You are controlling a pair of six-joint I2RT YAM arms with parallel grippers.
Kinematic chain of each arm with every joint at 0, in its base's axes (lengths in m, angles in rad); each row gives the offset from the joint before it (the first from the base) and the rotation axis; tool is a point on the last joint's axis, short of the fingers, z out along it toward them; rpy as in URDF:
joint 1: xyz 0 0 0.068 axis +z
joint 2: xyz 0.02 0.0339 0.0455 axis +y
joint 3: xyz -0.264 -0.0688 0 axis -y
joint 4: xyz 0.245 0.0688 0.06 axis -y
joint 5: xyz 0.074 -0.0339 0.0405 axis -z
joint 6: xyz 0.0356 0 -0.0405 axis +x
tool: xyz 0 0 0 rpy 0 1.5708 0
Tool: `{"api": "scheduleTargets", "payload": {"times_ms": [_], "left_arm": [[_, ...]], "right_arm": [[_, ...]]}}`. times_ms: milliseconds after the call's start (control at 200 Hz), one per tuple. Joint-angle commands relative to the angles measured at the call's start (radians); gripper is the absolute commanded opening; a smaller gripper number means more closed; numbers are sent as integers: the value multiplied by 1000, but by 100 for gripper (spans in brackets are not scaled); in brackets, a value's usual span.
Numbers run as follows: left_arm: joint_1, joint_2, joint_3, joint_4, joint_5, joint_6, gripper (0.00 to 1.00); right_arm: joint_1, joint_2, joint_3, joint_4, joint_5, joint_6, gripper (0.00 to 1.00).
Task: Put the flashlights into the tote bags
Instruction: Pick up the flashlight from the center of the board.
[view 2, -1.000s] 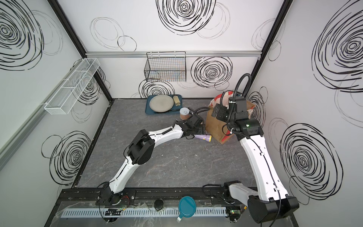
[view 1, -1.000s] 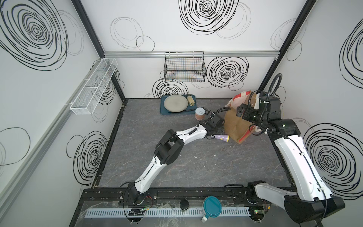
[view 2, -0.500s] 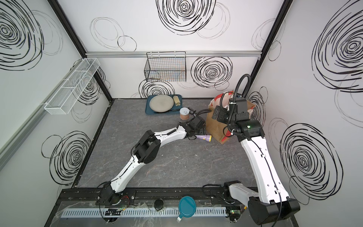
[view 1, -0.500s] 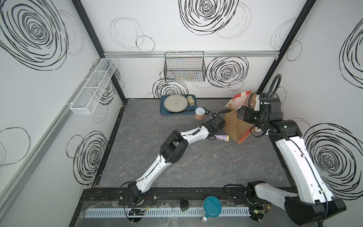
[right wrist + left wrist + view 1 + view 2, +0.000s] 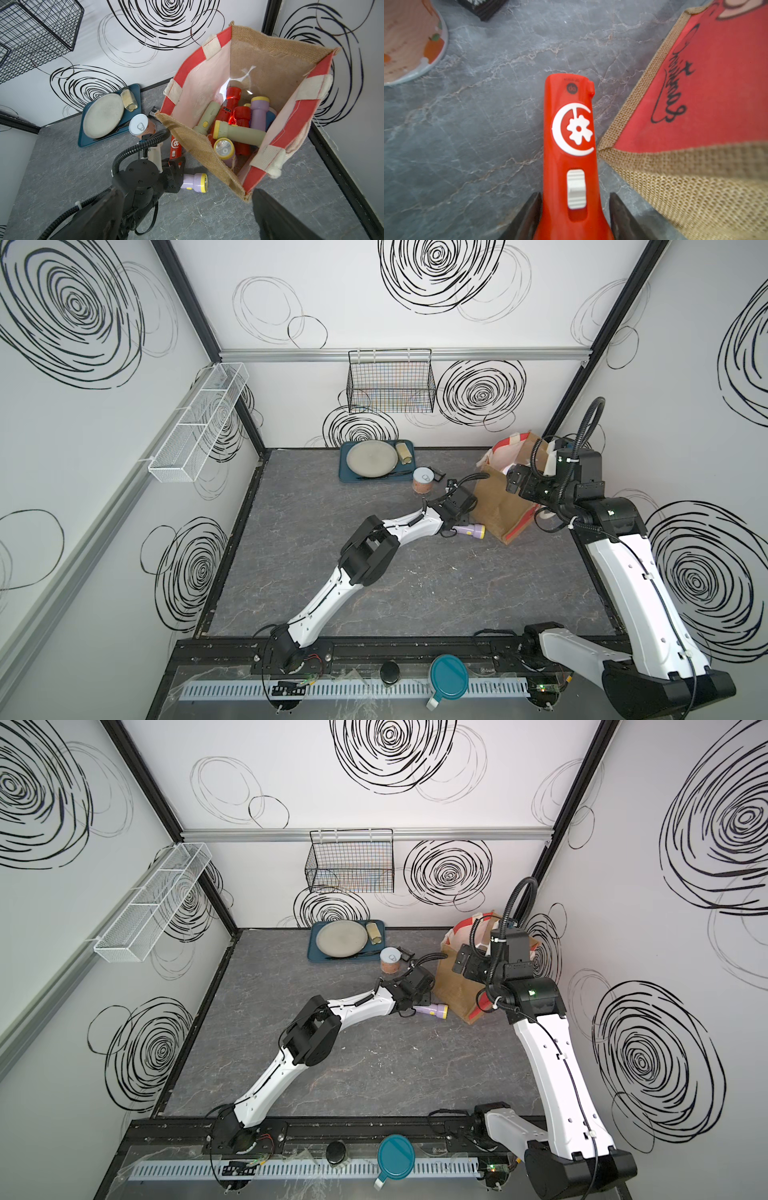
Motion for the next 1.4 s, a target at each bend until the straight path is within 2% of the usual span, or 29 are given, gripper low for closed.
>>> {"api": "scheduleTargets", "payload": {"times_ms": [0,155,475,796,986,1186,1396], "left_arm": [[22,-77,-86,35,-19,4,39],[50,-168,-176,96,4,27,23],[100,-362,-398,234,125,56,0],[114,-684,-735,455,303,56,0],[109,-884,-895,554,372,54,0],[109,-996,-943,571,405,59,0],[105,-1050,-971,593,395,49,0]], "right_arm": [[-5,-23,7,-10,-2,2,100],[1,-36,-28,6,-29,39,100],[89,-86,-112,33,-33,185,100],[184,-98,-169,105,-91,382,100],[204,-103,-260,276,-151,514,100],[220,-59,-329,468,-233,575,100],[236,-16,-376,639,-309,601,99]]}}
